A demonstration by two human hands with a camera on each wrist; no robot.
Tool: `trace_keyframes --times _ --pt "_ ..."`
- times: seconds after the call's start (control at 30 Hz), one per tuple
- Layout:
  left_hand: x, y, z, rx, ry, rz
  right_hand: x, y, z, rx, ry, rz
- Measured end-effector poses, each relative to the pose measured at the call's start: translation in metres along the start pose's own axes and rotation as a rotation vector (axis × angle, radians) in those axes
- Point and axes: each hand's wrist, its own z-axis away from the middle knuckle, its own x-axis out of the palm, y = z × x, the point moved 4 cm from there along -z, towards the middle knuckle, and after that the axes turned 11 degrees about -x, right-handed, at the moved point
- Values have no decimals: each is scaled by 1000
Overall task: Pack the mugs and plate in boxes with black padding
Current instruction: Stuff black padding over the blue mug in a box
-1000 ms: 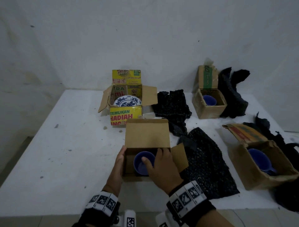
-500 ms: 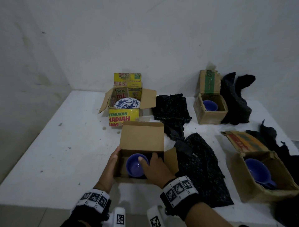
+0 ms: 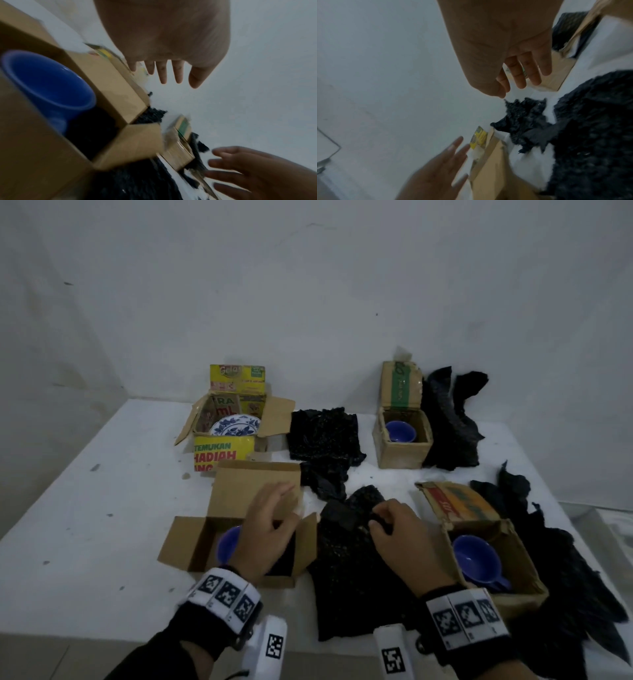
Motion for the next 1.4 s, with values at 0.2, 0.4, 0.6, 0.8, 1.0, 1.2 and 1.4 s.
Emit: trace_keyframes --times 0.2,0.4,0.6,0.8,1.0,1.2,1.4 --pt "111 37 8 120 -349 -311 17 65 26 137 -195 135" --pt "174 10 9 11 -588 -596 71 109 46 224 -350 129" --pt "194 -4 1 -10 -633 -679 69 114 45 172 -295 219" --pt "189 18 -17 161 -467 -663 20 81 34 30 -98 207" --pt "153 66 -43 369 -288 -466 -33 45 15 -145 168 -68" --pt "81 114 -55 343 -242 -221 -77 5 -14 -304 317 -186" --pt "-18 105 -51 279 -136 -205 -63 -39 -46 -344 254 -326"
